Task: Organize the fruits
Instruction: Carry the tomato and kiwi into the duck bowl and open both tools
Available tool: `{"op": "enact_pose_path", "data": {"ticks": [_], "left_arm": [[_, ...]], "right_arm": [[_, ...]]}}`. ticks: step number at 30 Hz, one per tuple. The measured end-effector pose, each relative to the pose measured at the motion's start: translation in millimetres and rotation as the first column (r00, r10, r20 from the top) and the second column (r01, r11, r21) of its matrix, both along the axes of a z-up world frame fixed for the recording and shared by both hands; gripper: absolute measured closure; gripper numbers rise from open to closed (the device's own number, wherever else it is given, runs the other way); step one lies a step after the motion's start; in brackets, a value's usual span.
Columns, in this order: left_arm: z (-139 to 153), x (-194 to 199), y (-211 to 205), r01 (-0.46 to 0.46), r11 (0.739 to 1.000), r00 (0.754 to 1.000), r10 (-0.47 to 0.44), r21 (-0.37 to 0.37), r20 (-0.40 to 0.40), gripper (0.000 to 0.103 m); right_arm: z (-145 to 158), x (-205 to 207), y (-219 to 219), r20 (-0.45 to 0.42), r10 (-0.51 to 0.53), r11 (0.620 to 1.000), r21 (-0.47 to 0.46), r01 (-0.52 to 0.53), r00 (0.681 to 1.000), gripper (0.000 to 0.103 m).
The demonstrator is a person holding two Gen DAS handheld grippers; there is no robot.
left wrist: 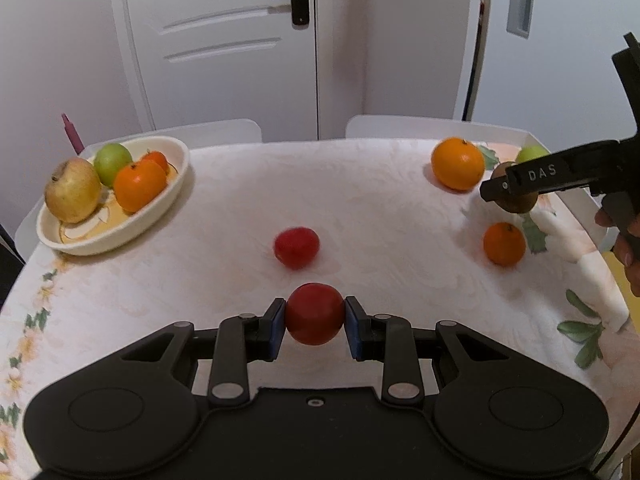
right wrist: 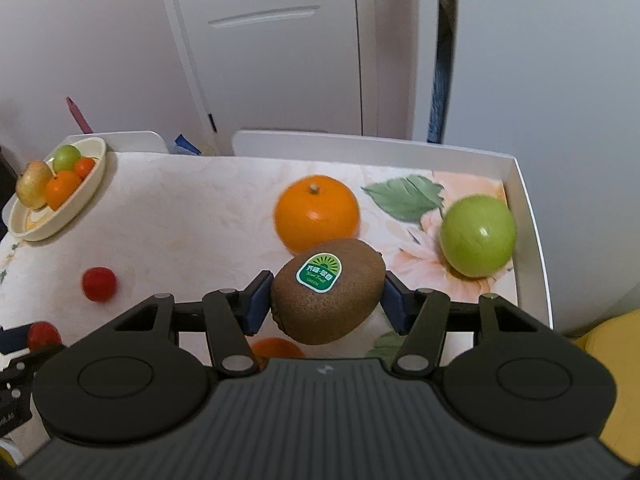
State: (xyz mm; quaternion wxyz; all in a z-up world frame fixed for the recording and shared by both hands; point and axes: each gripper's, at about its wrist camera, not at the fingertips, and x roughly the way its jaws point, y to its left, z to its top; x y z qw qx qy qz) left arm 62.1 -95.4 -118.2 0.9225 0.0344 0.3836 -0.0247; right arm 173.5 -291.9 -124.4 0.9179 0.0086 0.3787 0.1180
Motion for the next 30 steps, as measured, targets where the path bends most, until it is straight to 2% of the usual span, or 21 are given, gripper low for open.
{"op": "enact_pose_path", "data": {"ticks": [9, 19, 30], "left_arm": [[27.2, 2.6, 31.8, -0.019, 1.000, 0.999, 0.019, 0.002, 0.050, 0.069], [55.9, 15.1, 96.0, -0.049, 0.999, 0.994, 0.048, 0.017, 0.095, 0.069], [60.1, 39.0, 171.9, -0.028, 0.999, 0.995, 0.024, 0.039, 0.098, 0.069]], "right_arm": [[28.8, -12.5, 38.5, 0.021, 0.033, 0.999, 0.022, -0.034, 0.999, 0.031], [60.1, -12.3, 106.7, 0.051, 0.069, 0.996, 0.050, -0.071, 0.996, 0.031], [71.1, -7.8, 194.0, 0.055, 0.087, 0.994, 0.062, -0.090, 0.995, 0.031]]}}
